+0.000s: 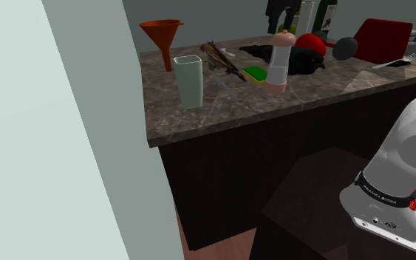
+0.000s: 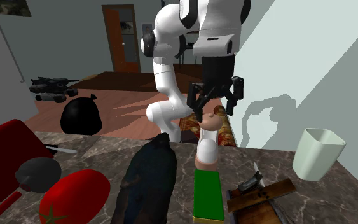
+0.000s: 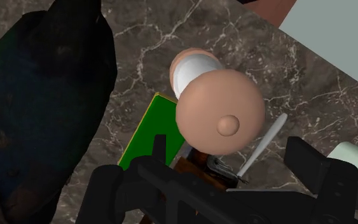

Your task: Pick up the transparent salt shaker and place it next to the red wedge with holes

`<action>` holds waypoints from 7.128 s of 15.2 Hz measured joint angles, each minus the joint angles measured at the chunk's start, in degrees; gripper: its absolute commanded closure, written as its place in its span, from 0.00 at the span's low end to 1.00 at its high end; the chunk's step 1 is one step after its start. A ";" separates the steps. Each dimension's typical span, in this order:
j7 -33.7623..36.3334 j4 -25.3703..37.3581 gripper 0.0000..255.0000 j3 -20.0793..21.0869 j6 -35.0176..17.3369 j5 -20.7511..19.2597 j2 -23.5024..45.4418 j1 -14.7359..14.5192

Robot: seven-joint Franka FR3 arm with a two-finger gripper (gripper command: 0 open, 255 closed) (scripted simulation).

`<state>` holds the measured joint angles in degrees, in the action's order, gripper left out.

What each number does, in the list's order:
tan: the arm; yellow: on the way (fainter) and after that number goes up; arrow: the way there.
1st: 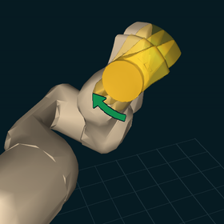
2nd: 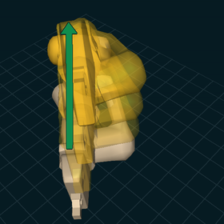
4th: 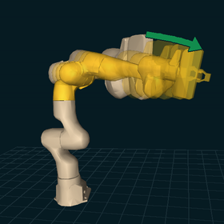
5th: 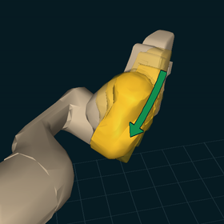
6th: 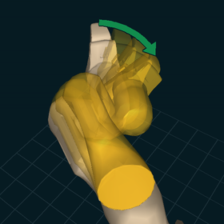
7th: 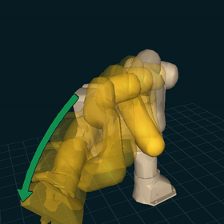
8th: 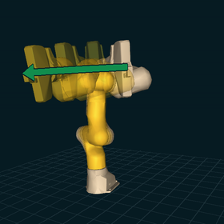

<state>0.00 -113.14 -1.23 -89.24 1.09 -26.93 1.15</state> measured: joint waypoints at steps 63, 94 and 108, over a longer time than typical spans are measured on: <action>0.34 55.02 1.00 -0.60 33.19 0.71 21.85 -0.03; 0.22 -44.17 0.00 2.58 -10.74 -7.14 -41.11 -0.92; 0.40 -50.90 1.00 2.00 -16.98 -7.87 -41.74 -0.64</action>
<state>0.41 -164.04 0.77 -106.23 -6.78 -68.67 0.51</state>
